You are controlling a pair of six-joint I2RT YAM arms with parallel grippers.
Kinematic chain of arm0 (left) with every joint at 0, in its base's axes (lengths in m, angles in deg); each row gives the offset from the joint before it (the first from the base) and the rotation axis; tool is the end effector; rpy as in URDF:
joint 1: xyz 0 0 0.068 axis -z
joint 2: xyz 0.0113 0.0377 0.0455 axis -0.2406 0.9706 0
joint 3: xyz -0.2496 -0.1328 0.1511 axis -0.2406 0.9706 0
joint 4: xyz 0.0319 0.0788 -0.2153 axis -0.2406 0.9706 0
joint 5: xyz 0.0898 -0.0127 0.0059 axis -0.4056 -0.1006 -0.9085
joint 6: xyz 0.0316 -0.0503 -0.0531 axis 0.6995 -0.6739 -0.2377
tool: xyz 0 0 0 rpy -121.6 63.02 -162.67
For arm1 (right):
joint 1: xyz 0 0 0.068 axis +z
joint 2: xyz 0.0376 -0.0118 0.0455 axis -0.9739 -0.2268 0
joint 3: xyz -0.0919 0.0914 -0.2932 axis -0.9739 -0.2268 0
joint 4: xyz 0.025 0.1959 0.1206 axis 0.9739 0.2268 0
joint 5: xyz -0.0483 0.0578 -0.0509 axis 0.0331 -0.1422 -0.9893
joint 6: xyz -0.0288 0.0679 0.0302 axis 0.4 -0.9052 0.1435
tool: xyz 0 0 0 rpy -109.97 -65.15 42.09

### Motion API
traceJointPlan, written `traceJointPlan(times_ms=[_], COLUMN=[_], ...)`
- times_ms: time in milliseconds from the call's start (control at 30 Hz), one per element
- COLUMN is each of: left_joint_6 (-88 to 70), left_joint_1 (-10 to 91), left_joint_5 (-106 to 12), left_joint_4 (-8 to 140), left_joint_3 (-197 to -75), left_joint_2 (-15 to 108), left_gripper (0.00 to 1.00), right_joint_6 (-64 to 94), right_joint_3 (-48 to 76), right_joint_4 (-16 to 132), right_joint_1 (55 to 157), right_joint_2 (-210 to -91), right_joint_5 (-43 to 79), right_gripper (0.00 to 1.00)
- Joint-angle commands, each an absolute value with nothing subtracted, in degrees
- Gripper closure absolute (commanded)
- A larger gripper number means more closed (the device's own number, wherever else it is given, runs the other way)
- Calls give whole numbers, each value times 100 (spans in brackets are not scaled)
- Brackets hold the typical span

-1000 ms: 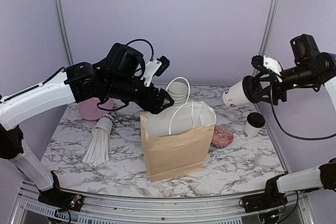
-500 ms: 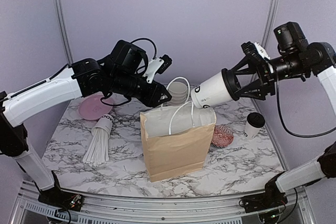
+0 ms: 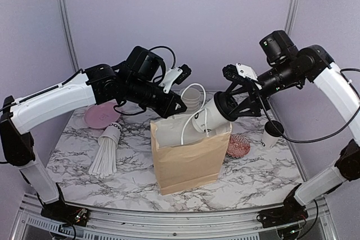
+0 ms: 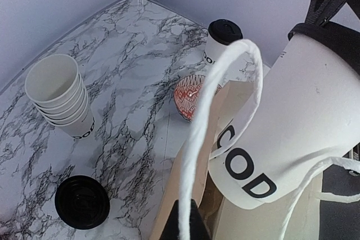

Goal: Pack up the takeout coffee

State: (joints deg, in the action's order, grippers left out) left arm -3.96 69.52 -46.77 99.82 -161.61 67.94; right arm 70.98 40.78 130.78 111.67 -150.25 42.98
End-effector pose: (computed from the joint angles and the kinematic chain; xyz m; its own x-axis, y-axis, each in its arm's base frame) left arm 0.2122 -0.3280 0.4153 -0.3911 0.3676 -0.8438 0.8484 0.4994 -0.1757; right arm 0.1654 0.1596 0.4532 0.1451 -0.6756 -0.7229 -0.9817 -0.0073 -0.1902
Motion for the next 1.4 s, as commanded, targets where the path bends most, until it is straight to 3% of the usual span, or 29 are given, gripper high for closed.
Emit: traceJointPlan(times_ms=[0, 600, 1000, 1100, 1200, 1367], left_joint_6=[-427, -351, -225, -248, -309, -472], left_joint_1=[6930, 6941, 6922, 6921, 6921, 6938], left_joint_5=[-4445, -3948, -4118, -4120, -4186, -4440], left_joint_4=[10072, 10088, 10181, 10196, 10215, 10210], left_joint_3=[-16324, -16430, -16612, -16633, -16651, -16663], left_joint_2=[6694, 6605, 6679, 6698, 6648, 6282], left_gripper=[100, 100, 100, 87, 62, 42], right_joint_6=[6972, 6829, 6929, 7000, 7105, 7228], right_joint_3=[4084, 4171, 3536, 3291, 3221, 2970], right_joint_4=[12889, 12724, 12752, 12766, 12849, 12838], right_joint_1=[11492, 12292, 12757, 12786, 12795, 12939], right_joint_2=[-15117, -15906, -15536, -15335, -15225, -15001], right_joint_5=[3861, 2785, 2679, 2737, 2873, 2854], right_gripper=[55, 58, 58, 58, 58, 59])
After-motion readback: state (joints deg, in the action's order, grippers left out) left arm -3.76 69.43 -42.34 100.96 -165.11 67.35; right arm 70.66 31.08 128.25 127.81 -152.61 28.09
